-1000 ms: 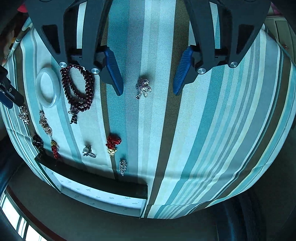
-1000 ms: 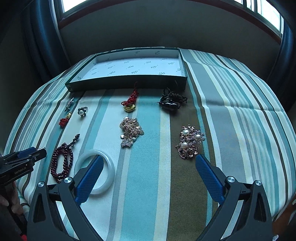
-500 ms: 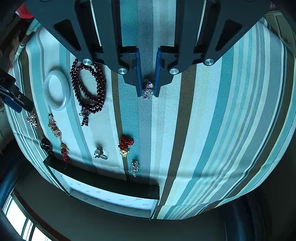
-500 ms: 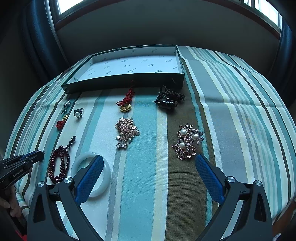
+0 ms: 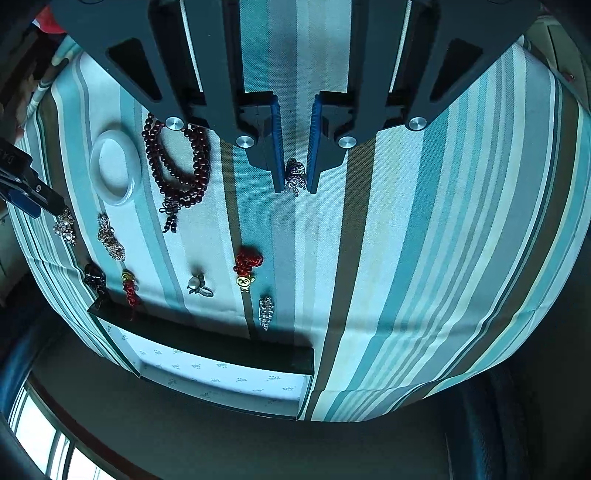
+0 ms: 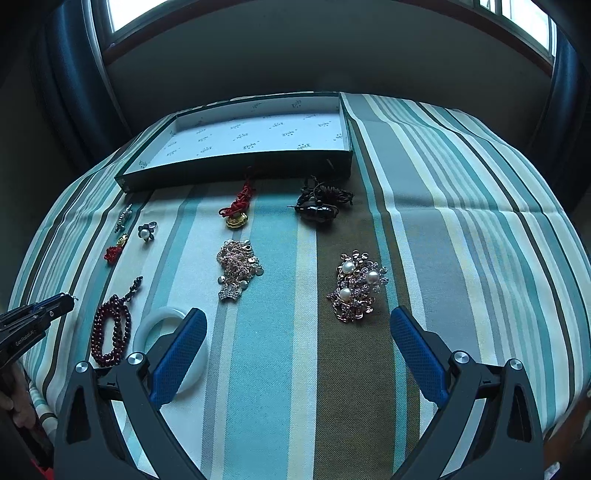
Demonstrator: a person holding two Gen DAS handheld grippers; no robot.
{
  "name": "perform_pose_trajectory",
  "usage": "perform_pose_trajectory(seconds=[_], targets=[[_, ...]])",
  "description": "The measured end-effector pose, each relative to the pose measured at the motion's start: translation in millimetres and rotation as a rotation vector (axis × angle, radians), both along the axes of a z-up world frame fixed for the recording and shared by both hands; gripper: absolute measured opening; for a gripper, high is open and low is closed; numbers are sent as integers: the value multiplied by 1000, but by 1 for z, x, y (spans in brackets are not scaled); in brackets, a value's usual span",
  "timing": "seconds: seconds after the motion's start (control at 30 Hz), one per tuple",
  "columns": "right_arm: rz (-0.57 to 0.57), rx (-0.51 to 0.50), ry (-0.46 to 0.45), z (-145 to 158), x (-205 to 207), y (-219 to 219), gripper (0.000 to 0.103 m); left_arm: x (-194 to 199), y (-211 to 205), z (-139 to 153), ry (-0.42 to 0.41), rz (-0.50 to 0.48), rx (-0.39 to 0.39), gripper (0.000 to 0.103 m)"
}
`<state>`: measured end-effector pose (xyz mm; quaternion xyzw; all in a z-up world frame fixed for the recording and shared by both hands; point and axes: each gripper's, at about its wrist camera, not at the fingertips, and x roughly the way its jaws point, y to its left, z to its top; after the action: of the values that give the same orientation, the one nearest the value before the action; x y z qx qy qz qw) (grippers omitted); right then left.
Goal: Organize jewelry
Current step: 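Lift the silver brooch with the left gripper while the right gripper grasps the pearl brooch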
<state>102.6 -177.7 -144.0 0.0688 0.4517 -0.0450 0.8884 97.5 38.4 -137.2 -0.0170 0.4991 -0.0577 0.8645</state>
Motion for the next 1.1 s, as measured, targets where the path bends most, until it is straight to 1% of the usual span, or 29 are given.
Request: perform_pose_trajectory(seconds=[0.17, 0.4, 0.47, 0.53, 0.6, 0.77, 0.87, 0.93, 1.1], targets=[[-43, -5, 15, -3, 2, -16, 98, 4, 0, 1, -10, -1, 5, 12], [-50, -15, 30, -9, 18, -22, 97, 14, 1, 2, -17, 3, 5, 12], [-49, -13, 37, -12, 25, -22, 93, 19, 2, 3, -19, 8, 7, 12], [-50, -4, 53, -16, 32, -23, 81, 23, 2, 3, -21, 9, 9, 12], [-53, 1, 67, -20, 37, -23, 78, 28, 2, 5, -27, 10, 16, 12], [-69, 1, 76, -23, 42, -28, 77, 42, 5, 7, -37, 20, 23, 12], [-78, 10, 85, -26, 43, -32, 70, 49, 5, 7, -38, 23, 23, 12], [-83, -2, 84, -26, 42, -32, 63, 51, 4, 7, -40, 22, 23, 12], [-84, -8, 79, -25, 39, -34, 53, 53, 1, 5, -37, 16, 23, 12]])
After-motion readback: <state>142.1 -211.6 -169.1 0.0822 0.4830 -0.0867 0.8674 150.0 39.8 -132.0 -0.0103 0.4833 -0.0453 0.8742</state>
